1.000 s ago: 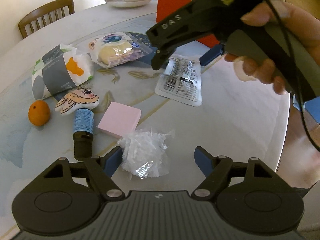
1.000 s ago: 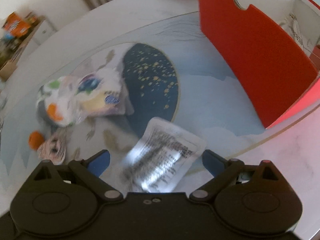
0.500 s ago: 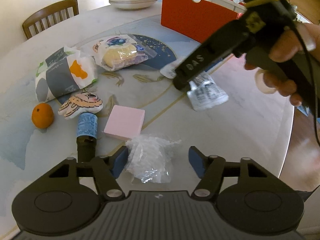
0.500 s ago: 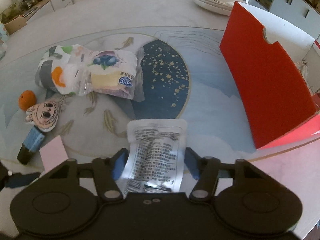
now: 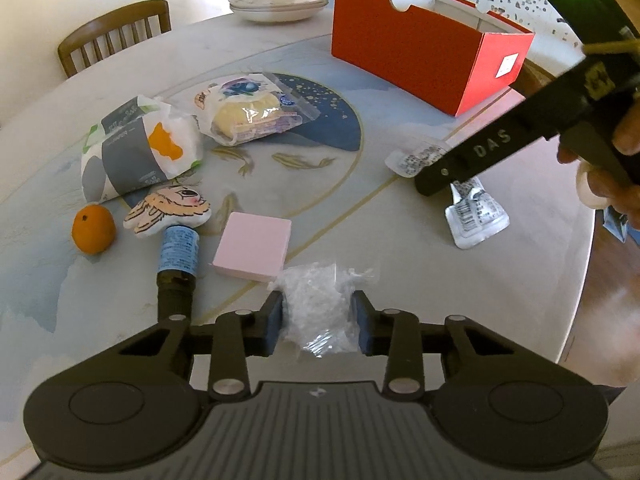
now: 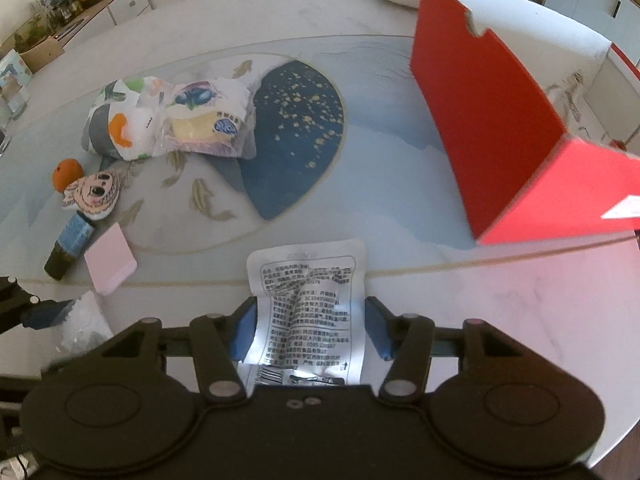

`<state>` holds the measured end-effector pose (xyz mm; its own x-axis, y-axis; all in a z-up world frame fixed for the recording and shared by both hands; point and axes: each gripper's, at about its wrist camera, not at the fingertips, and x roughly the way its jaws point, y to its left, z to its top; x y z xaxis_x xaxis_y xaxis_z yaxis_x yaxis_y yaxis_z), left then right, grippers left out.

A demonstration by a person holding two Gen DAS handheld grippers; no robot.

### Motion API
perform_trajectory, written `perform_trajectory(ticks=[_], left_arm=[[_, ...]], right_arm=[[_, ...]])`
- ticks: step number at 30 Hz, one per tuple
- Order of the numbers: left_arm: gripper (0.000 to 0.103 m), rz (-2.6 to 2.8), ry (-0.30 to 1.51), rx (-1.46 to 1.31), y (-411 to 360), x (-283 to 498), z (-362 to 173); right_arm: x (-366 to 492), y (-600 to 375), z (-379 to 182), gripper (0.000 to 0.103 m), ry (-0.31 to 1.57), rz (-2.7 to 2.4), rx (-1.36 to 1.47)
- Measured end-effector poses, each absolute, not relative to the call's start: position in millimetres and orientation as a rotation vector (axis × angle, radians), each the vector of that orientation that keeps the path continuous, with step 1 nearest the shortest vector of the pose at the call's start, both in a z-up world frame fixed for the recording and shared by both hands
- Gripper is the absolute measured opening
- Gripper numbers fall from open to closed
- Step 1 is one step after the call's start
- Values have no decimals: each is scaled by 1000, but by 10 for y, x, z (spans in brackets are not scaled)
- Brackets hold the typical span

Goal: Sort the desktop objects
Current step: 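Carry the plastic bag with the left tool while the right tool carries the sachet to the box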

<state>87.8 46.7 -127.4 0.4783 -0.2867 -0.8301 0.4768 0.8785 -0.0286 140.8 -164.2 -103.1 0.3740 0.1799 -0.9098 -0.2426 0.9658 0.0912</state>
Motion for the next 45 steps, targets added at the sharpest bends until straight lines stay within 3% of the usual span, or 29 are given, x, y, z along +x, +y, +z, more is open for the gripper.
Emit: perform_trajectory(ticks=[24,45], left_arm=[[33,-516,881,183,-250,931,-829],[33,-596,753,207,-1270,1405,-229]], right_arm=[[1098,-2418,-462,54,1086,301,-77],[1577,-3577,166,54,994,306,-71]])
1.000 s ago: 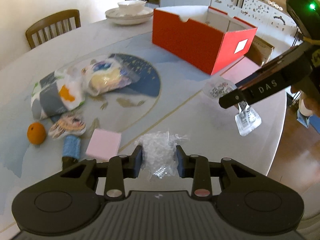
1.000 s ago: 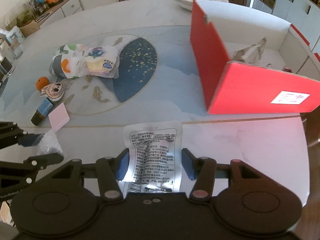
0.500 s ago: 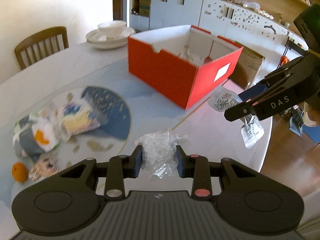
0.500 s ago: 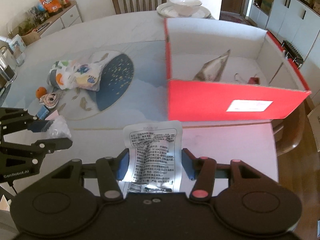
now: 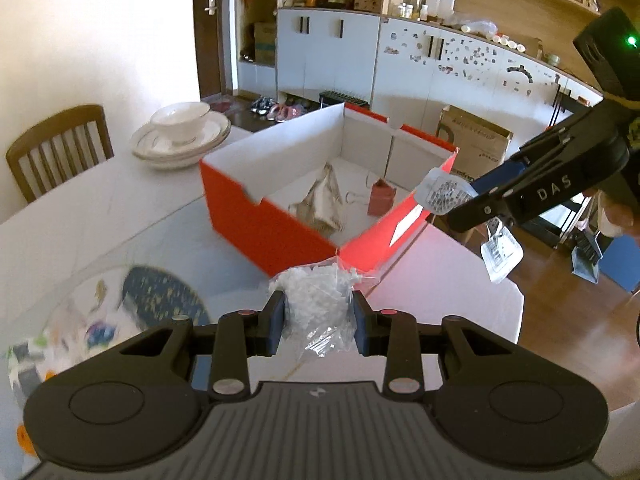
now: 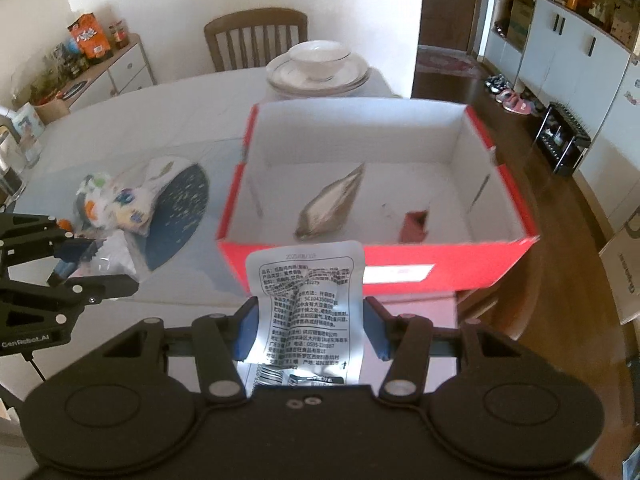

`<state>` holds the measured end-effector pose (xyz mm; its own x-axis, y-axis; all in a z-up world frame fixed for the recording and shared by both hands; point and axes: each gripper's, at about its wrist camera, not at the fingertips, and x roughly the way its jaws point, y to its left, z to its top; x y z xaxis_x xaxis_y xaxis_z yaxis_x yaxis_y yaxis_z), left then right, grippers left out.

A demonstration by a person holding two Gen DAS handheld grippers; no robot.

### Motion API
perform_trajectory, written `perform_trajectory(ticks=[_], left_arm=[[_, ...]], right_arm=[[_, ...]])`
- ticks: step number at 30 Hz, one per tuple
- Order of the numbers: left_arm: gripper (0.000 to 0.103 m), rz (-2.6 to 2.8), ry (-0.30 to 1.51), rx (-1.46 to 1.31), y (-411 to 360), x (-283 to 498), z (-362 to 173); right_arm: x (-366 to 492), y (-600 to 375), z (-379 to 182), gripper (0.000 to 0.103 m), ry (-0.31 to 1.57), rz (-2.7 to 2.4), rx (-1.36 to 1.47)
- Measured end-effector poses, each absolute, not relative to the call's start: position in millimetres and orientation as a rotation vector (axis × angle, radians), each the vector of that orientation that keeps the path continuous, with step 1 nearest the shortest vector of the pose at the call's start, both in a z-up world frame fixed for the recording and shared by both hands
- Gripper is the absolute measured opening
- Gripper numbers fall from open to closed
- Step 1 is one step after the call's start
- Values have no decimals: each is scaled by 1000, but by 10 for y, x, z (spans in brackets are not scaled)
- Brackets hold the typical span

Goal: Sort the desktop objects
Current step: 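Carry the plastic bag with the left tool while the right tool carries the sachet to the box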

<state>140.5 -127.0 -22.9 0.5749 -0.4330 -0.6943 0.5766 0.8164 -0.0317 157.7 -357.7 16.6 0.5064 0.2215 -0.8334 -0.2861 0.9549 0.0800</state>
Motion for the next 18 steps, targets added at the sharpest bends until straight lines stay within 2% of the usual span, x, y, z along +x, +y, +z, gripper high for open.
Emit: perform_trajectory(ticks=[18], left_arm=[[33,-601,732,274,-2096,2247,16]], right_arm=[[2435,-4106,304,54,938,318,-62]])
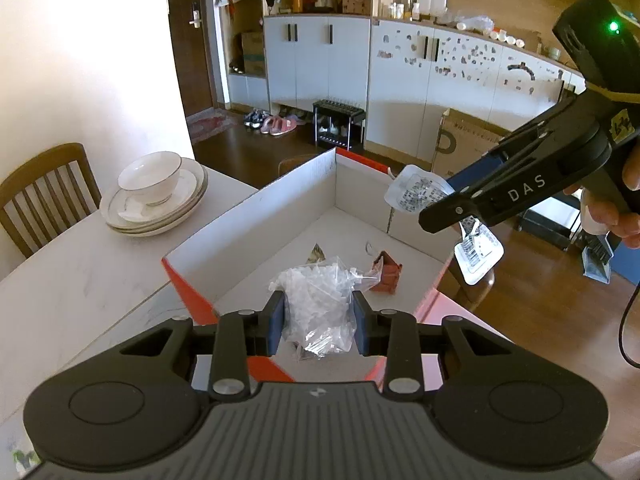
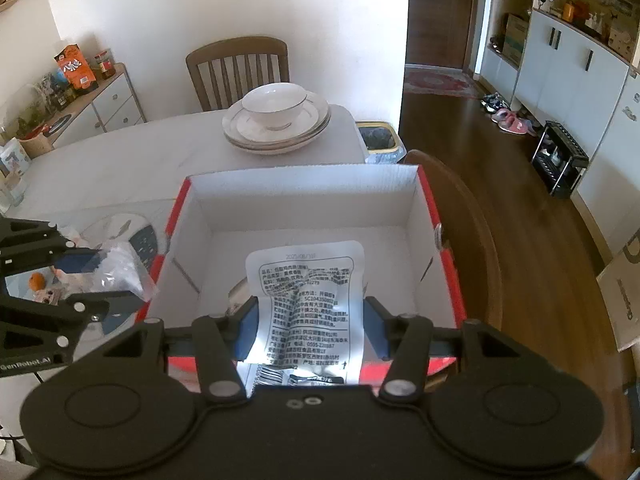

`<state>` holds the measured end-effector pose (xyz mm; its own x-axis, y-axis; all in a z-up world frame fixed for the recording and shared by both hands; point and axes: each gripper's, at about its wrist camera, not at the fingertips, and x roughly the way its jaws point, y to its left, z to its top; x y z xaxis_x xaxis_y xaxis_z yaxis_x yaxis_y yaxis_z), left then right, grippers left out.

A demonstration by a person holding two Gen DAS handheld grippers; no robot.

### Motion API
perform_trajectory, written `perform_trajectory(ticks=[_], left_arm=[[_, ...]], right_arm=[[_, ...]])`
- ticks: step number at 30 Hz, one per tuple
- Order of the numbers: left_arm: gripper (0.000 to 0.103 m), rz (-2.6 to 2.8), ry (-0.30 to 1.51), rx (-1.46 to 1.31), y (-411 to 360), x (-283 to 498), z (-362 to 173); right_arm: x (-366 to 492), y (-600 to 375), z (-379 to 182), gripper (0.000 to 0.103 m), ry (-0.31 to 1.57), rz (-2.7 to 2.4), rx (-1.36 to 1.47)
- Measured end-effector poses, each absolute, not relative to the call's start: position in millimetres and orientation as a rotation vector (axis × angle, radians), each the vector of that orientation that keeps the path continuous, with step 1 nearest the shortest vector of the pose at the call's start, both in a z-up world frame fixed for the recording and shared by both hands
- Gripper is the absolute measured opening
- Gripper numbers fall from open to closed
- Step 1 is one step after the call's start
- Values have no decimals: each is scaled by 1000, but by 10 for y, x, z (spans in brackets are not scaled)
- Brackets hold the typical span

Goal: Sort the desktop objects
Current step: 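Carry the plastic bag with the left tool while the right tool carries the sachet to the box, then release the plastic bag into the box with the left tool while the right tool drops the sachet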

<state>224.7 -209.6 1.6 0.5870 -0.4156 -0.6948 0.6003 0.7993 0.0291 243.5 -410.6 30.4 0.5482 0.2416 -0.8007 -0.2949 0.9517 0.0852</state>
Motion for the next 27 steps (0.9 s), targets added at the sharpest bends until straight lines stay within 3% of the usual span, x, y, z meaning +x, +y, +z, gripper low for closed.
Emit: perform_trajectory(ticks=[27], left_arm=[[33,-377,952,453,-2655,3536,-716]], right_arm=[[3631,-3967,-537,54,1102,332,-167]])
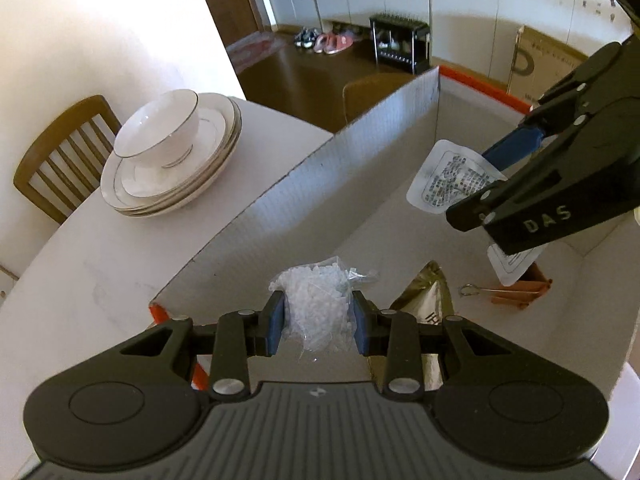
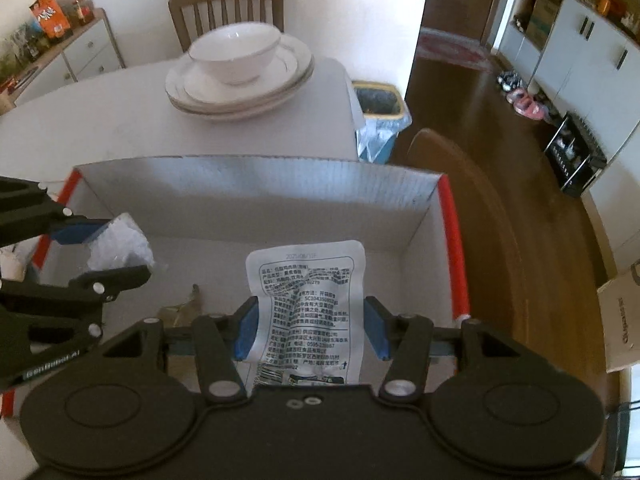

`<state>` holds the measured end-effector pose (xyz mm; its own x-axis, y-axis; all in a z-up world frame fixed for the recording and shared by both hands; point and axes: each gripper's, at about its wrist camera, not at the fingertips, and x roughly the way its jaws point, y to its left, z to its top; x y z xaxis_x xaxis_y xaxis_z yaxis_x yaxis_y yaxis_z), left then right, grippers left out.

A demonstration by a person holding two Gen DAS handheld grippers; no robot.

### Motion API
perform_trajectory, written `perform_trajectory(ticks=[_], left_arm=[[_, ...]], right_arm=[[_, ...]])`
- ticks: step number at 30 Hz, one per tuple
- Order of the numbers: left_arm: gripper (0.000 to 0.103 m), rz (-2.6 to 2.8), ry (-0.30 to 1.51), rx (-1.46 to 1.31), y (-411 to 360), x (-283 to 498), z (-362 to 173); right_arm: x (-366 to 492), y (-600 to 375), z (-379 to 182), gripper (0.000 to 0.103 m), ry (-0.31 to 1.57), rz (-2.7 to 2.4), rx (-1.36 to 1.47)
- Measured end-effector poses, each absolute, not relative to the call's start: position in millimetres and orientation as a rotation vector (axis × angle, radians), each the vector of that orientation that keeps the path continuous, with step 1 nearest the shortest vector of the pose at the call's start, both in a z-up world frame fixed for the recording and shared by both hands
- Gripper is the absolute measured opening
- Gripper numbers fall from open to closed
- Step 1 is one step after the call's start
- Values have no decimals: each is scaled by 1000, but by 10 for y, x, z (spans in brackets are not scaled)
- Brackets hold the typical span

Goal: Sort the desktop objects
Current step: 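Release the plastic bag into the box with the left tool while the right tool drops the sachet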

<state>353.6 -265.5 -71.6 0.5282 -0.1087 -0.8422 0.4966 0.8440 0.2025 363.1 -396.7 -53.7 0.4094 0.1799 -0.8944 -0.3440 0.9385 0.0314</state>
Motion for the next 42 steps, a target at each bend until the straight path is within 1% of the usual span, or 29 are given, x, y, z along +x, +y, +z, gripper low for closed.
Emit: perform_trajectory(ticks=[13,20,23,26,28,32,33,34,42], left_arm=[[34,-379,1125,478,-2754,3679,-1004],[34,-372,1166,474,-2770,3641,-1078],[38,-376,1159,468,-2767,3597,-1062],[44,-378,1133,490,-2787,3519,-1037],[51,-390,1116,491,-2792,3463,-1010],[59,-408,1079,472,-2776,3346,-932],[64,-405,1069,464,-2772,3338,-906],[66,-404,1061,452,-2760,3340,-883],[66,-424,1023,301,-2558,3247,-631]], right_arm=[[3632,-3830,-761,56,1174,377,-236],[3594,-3831,-830,58,1192,381,-241],[3587,-3855,-804,59,1184,378,-227],[3562,-3873,-737,64,1168,382,-218],[3529,-3901,-677,65,1152,392,-214],[3439,-3967,-553,71,1128,405,-210],[3422,-3988,-533,73,1122,406,-208],[3398,-4005,-505,73,1118,411,-206],[3143,-4098,-255,75,1077,445,-171]])
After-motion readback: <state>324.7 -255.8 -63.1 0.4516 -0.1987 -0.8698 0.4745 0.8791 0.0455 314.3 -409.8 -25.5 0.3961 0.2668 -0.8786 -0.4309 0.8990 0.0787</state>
